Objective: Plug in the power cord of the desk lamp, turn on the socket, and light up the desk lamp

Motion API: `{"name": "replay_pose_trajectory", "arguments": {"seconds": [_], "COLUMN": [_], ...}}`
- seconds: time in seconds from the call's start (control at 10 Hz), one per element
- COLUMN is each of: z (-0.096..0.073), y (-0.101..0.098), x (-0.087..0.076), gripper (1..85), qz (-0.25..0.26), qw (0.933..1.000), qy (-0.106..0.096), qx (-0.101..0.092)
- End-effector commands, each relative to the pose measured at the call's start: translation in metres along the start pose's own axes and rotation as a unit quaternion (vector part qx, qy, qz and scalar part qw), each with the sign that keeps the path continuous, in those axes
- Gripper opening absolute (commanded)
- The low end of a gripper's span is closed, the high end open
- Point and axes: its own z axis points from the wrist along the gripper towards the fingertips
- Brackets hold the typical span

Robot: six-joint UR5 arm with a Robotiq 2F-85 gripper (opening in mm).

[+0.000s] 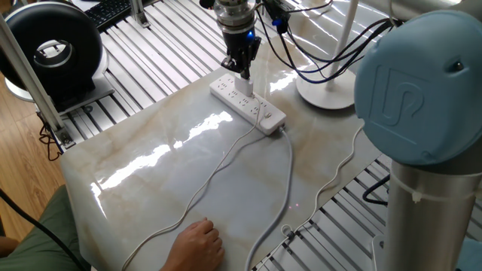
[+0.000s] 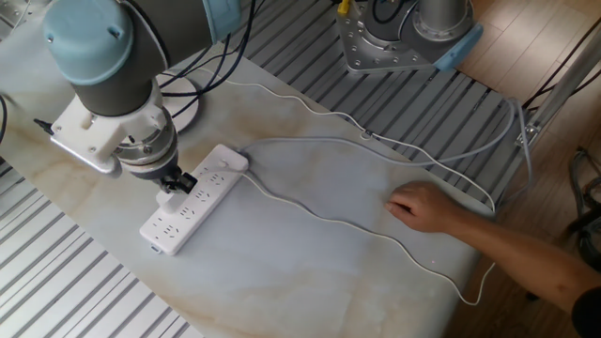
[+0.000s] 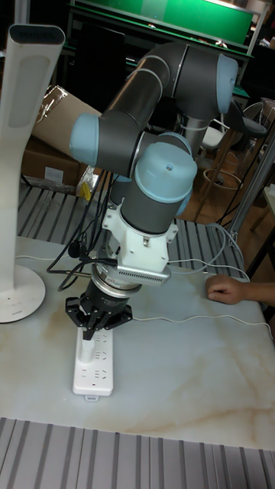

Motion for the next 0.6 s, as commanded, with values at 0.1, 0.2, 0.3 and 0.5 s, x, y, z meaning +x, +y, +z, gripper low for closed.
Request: {"name": "replay_pose_trajectory", "arguments": {"seconds": [0.1, 0.2, 0.3, 0.5], "z": [-0.011, -0.014, -0.015, -0.026], "y": [0.002, 0.003, 0.001, 0.009], "x": [0.012, 0.013, 0.015, 0.031], "gripper": [1.0, 1.0, 1.0, 1.0], "qz": [0.009, 0.011, 0.013, 0.026], "qw": [0.9994, 0.9991, 0.9989, 0.9981], "qy": [0.032, 0.038, 0.041, 0.055], "qx": [0.009, 0.013, 0.017, 0.012]}}
